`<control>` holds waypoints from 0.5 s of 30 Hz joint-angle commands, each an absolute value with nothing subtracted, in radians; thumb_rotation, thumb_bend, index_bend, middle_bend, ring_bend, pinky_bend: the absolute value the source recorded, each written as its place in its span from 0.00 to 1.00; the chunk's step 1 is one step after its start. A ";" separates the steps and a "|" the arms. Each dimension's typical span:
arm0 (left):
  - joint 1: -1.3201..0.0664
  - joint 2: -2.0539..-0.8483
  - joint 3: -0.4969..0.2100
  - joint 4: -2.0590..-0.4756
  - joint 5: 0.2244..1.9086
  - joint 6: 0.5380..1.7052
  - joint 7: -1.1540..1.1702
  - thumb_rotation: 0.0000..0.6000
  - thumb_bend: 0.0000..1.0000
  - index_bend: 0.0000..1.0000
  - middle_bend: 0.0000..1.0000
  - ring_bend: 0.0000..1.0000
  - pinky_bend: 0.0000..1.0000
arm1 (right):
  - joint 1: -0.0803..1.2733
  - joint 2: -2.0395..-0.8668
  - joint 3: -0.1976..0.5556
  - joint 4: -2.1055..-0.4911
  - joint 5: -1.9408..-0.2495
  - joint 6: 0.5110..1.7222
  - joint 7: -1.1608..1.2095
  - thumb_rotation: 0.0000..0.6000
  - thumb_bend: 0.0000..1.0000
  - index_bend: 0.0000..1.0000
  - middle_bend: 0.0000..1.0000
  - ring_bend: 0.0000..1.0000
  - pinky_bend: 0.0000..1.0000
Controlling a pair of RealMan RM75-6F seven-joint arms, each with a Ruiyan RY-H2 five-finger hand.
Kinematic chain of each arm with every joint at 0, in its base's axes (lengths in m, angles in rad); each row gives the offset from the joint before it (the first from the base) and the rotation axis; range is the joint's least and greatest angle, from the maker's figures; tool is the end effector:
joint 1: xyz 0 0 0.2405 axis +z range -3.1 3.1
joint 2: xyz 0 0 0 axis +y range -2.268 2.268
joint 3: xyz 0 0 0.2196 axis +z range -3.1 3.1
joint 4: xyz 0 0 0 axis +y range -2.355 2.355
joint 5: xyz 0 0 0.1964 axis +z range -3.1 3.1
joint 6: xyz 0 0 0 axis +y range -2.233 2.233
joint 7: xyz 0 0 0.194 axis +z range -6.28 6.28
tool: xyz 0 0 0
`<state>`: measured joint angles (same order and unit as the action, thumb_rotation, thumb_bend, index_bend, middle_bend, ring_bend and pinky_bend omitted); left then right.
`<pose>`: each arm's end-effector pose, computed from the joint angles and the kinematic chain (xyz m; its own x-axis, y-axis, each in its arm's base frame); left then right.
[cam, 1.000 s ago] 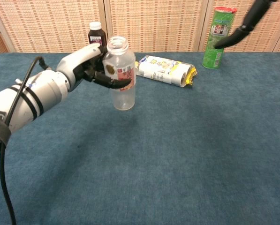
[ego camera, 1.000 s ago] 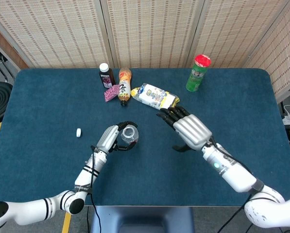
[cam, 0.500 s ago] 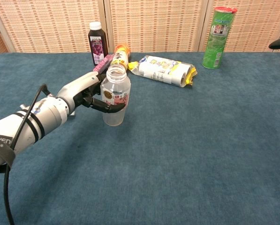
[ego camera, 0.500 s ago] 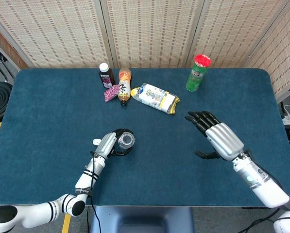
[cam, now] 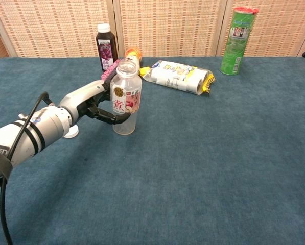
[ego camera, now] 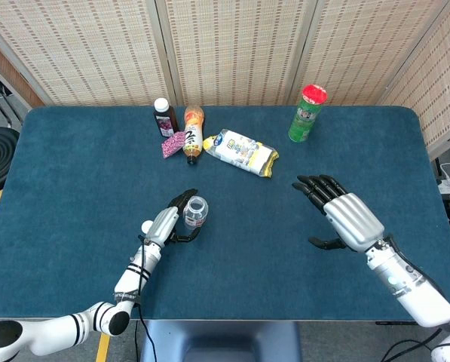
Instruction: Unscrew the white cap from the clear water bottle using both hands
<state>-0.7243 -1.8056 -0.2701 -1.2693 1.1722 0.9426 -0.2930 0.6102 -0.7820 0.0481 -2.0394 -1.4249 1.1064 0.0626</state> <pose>-0.0879 0.3630 -0.0689 -0.2334 0.4147 0.8795 0.9377 -0.1433 0.3165 -0.1090 -0.3009 0.1414 0.3707 -0.2254 0.9010 -0.8692 -0.4261 0.2510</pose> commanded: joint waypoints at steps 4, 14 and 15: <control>-0.721 -1.789 -0.280 -1.294 1.161 0.926 -0.298 1.00 0.38 0.00 0.00 0.00 0.04 | 0.601 -0.780 0.063 -2.039 -1.423 1.095 0.061 1.00 0.12 0.00 0.00 0.00 0.00; -0.728 -1.770 -0.276 -1.269 1.156 0.925 -0.223 1.00 0.35 0.00 0.00 0.00 0.00 | 0.584 -0.771 0.079 -2.042 -1.430 1.068 0.066 1.00 0.12 0.00 0.00 0.00 0.00; -0.728 -1.772 -0.277 -1.264 1.157 0.929 -0.216 1.00 0.35 0.00 0.00 0.00 0.00 | 0.583 -0.769 0.079 -2.043 -1.431 1.065 0.064 1.00 0.12 0.00 0.00 0.00 0.00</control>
